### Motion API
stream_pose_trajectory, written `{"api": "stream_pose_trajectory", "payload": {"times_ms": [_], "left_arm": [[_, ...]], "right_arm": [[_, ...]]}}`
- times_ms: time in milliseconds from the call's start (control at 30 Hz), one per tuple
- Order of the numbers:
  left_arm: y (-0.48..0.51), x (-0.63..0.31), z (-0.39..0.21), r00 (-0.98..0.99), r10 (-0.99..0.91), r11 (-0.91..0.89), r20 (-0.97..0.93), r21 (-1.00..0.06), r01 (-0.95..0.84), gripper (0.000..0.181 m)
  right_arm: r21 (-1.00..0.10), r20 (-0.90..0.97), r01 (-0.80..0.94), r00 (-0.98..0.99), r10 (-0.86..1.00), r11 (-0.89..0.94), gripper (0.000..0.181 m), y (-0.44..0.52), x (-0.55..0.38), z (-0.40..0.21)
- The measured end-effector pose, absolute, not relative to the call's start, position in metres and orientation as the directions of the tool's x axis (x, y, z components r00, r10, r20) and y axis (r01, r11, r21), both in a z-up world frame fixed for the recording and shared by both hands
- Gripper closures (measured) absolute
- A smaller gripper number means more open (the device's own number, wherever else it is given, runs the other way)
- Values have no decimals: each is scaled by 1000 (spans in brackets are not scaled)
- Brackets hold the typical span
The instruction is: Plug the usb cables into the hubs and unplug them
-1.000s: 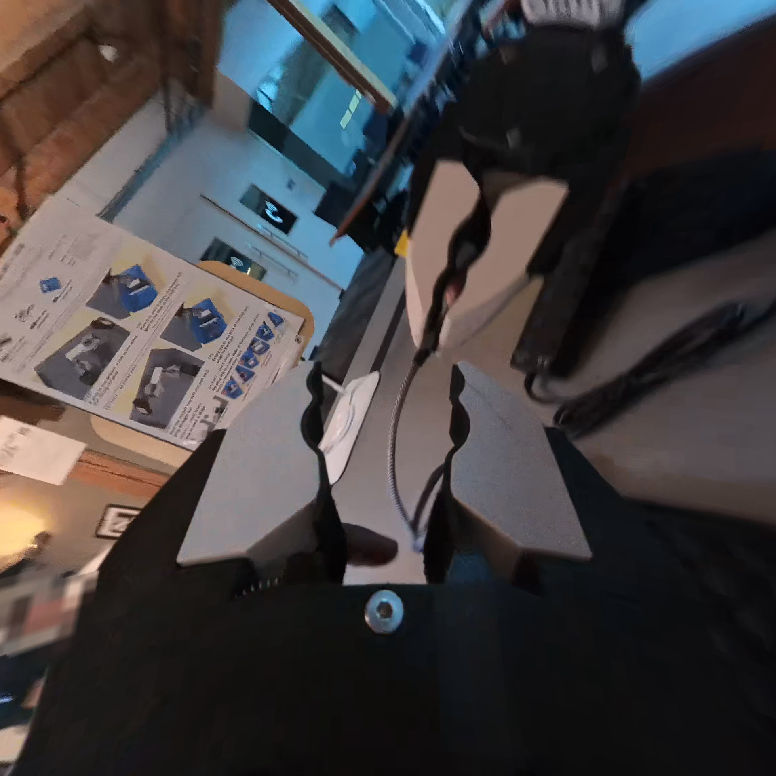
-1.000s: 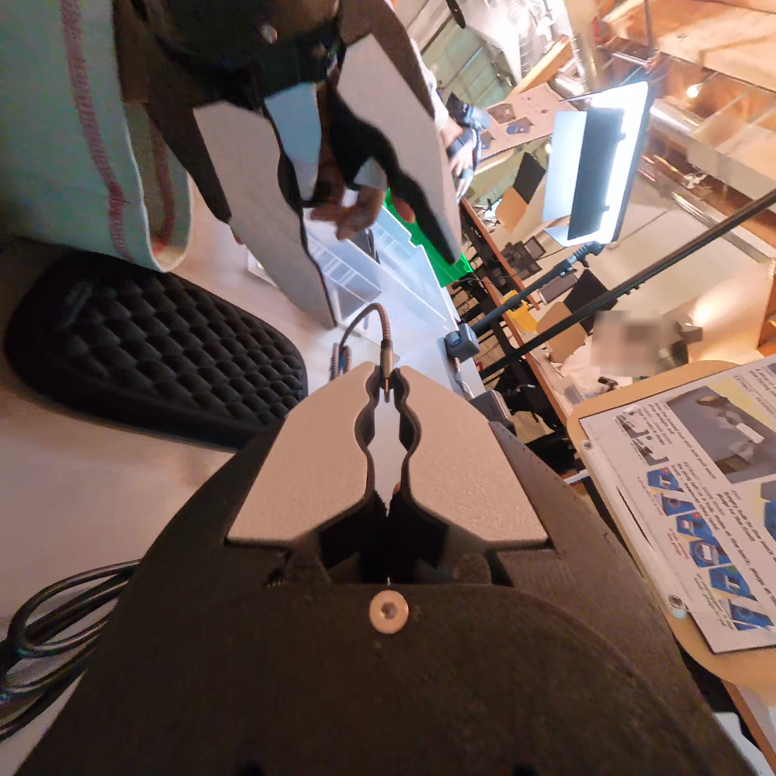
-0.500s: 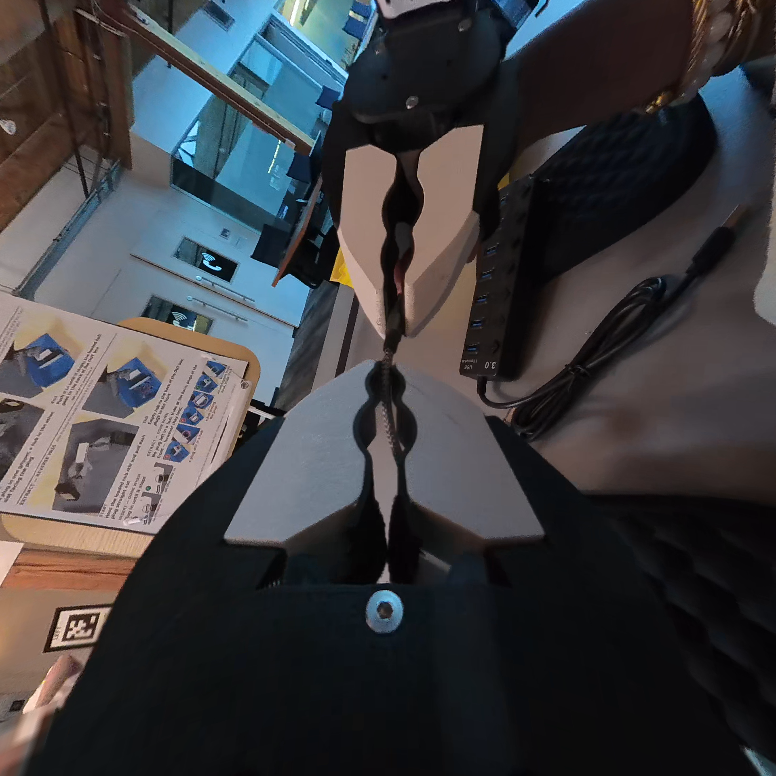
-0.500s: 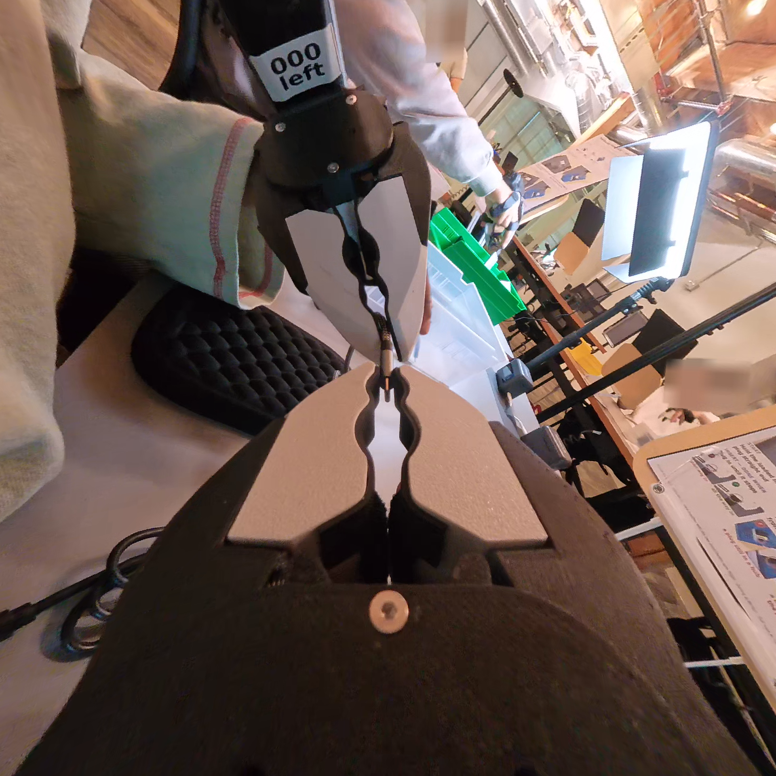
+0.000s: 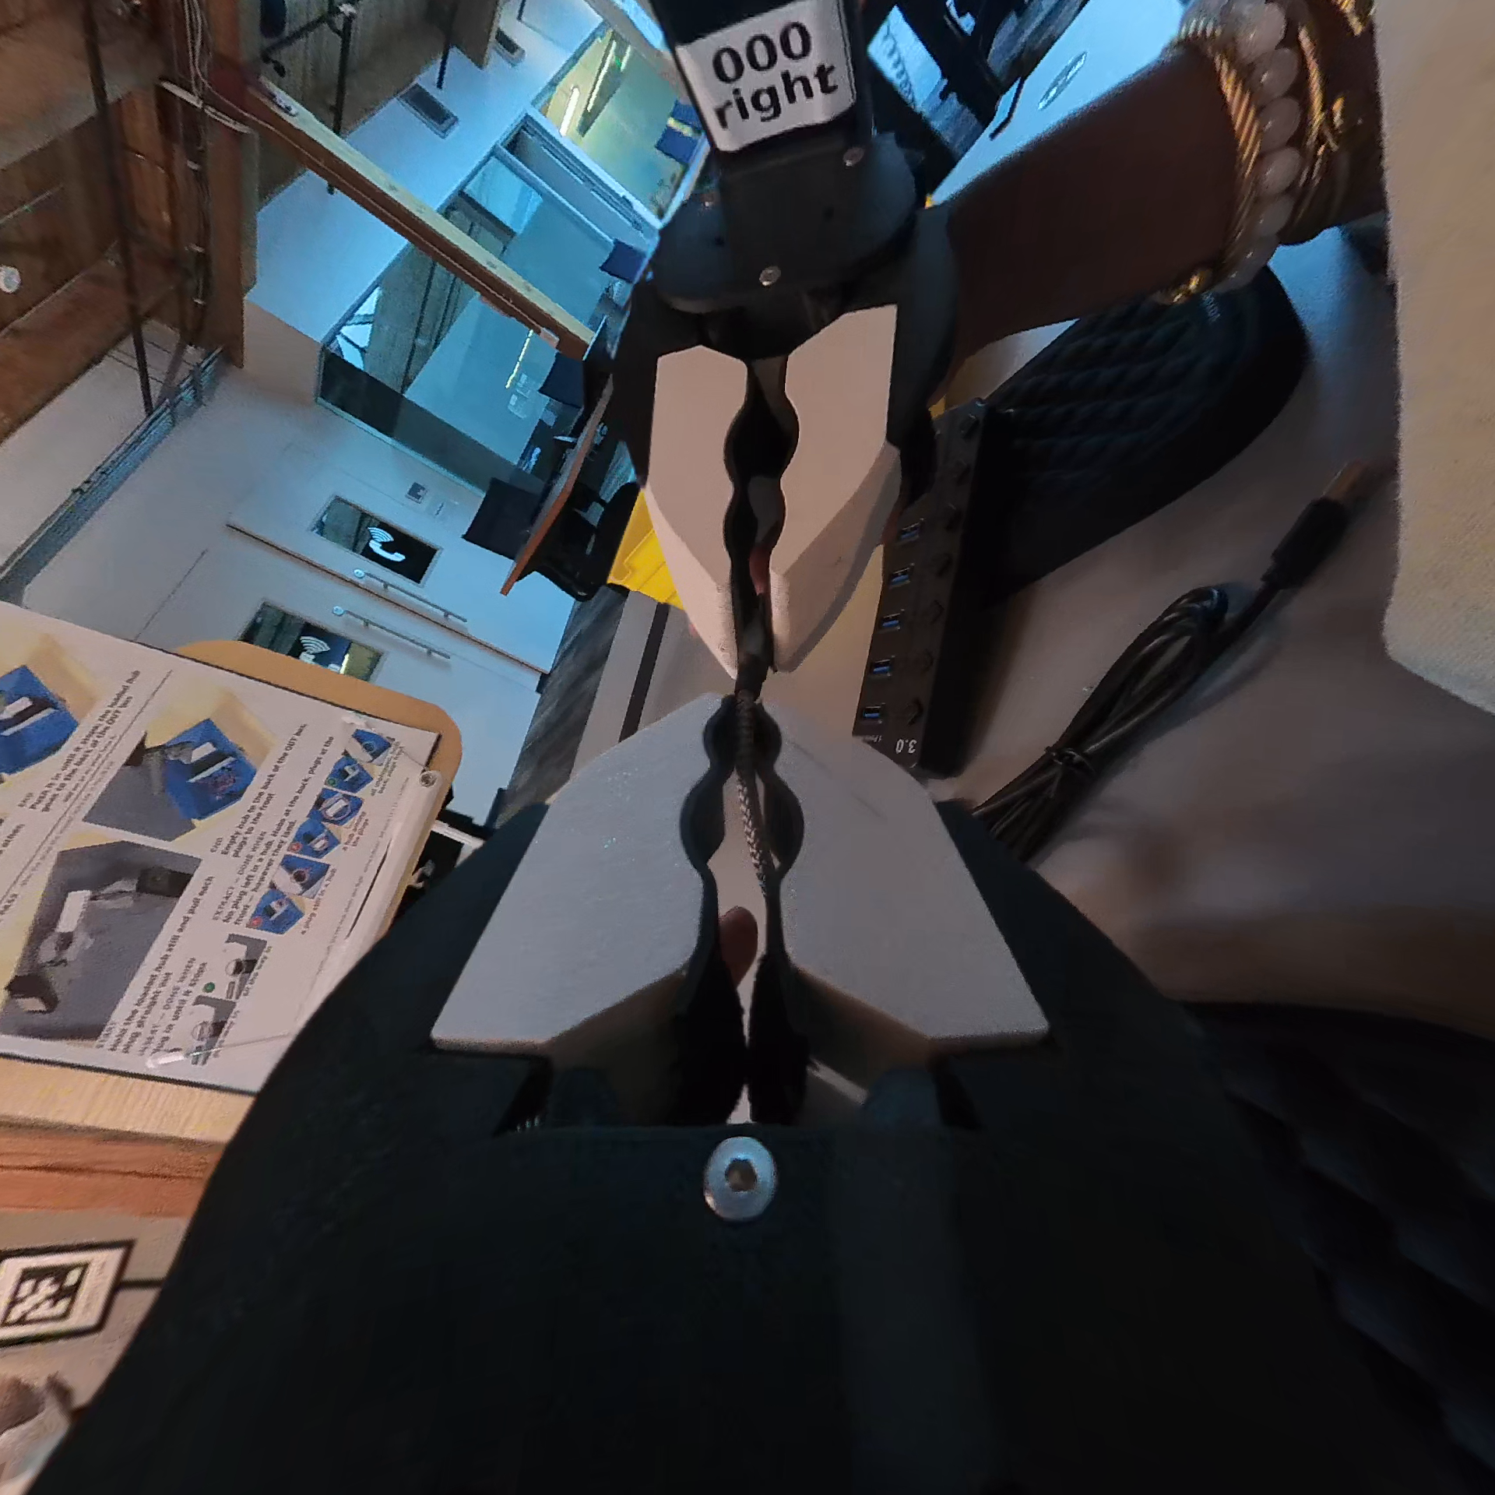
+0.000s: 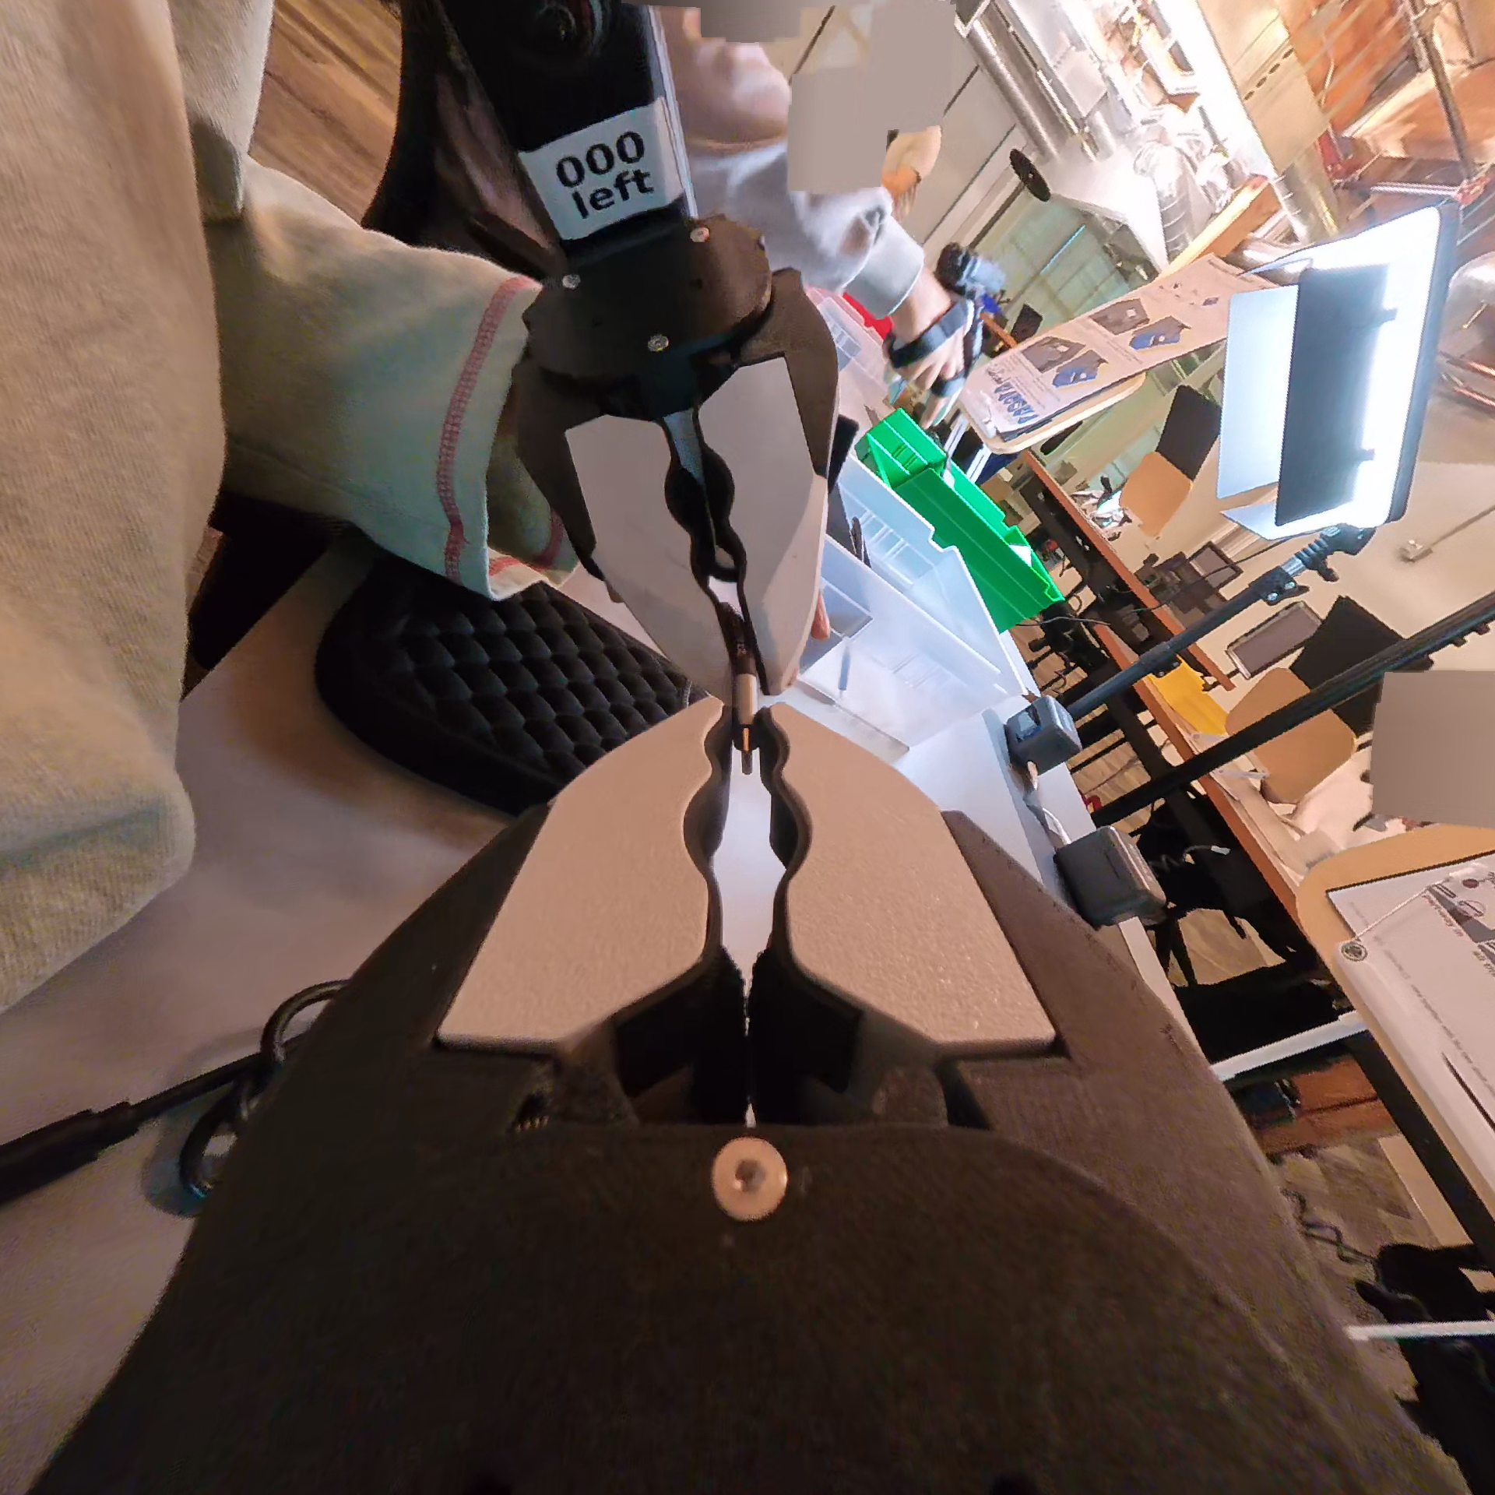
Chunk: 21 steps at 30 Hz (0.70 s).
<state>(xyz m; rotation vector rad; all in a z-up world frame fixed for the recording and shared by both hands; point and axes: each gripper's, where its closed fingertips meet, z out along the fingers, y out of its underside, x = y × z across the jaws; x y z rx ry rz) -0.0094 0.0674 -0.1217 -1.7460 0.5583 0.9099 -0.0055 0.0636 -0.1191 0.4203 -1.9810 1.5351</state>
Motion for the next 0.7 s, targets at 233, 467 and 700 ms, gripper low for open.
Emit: {"api": "stream_pose_trajectory", "payload": {"times_ms": [233, 467, 700], "left_arm": [[69, -5, -123, 608, 49, -323, -793, -588, -741, 176], [57, -22, -100, 559, 221, -351, -799, -600, -719, 133], [-4, -45, -36, 604, 706, 44, -369, -829, -558, 103]], "right_arm": [[-763, 622, -575, -778, 92, 296, 176, 65, -4, -123], [-763, 637, -578, -748, 187, 288, 176, 82, -14, -105], [-807, 559, -583, -699, 445, 98, 176, 129, -22, -44]]}}
